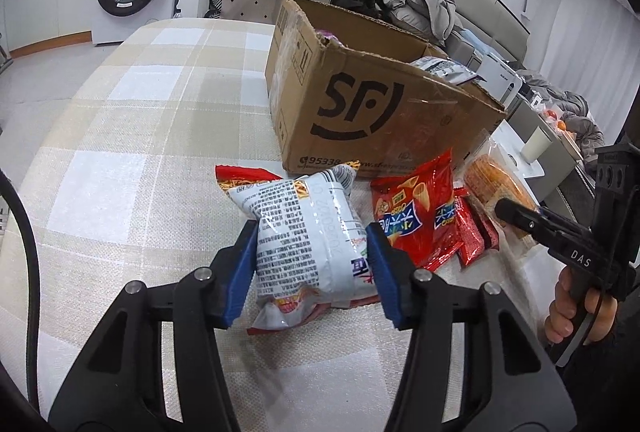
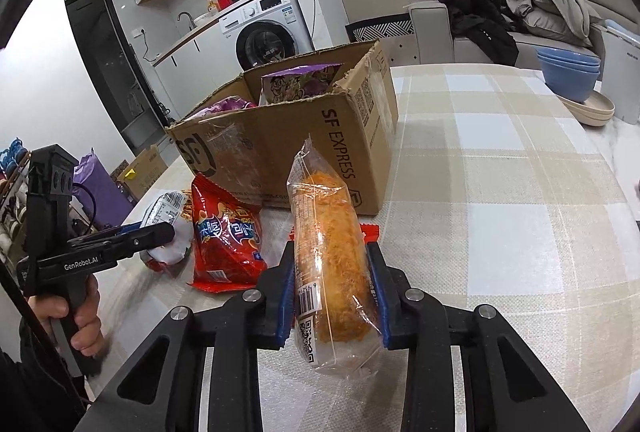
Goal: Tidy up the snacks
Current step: 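Lift and carry the white chip bag and bread loaf over the box with both grippers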
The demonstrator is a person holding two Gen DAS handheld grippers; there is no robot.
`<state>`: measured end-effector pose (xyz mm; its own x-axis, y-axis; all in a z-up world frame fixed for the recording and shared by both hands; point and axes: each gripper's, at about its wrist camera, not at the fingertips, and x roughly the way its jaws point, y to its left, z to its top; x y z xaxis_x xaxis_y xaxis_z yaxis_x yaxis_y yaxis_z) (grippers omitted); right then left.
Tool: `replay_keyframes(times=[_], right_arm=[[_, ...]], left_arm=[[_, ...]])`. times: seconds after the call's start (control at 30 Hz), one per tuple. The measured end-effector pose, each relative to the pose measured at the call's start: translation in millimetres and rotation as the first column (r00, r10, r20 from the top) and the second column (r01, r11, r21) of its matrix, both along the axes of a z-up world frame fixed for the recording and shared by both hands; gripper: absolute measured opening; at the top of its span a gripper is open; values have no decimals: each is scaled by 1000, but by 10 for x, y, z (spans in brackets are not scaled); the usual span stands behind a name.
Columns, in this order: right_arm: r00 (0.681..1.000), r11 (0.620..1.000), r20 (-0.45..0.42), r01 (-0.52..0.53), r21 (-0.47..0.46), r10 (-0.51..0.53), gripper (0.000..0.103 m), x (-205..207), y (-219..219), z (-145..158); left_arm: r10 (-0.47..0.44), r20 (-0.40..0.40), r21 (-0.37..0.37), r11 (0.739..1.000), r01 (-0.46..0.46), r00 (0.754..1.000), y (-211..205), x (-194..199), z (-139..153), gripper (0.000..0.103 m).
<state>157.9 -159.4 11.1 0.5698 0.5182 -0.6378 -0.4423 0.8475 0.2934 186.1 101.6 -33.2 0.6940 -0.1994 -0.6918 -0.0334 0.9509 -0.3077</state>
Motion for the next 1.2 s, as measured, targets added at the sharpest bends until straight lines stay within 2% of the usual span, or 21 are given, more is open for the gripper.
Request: replay_keyframes(times=[0.83, 1.2], right_arm=[[998, 999, 65, -8, 31, 6, 31, -153, -36, 250], [995, 999, 98, -20, 37, 16, 31, -203, -15, 350]], left_arm=[[0, 81, 13, 1000, -1, 997, -48, -316, 411, 50], [-3, 87, 18, 1000, 1, 996, -51, -332, 472, 50]])
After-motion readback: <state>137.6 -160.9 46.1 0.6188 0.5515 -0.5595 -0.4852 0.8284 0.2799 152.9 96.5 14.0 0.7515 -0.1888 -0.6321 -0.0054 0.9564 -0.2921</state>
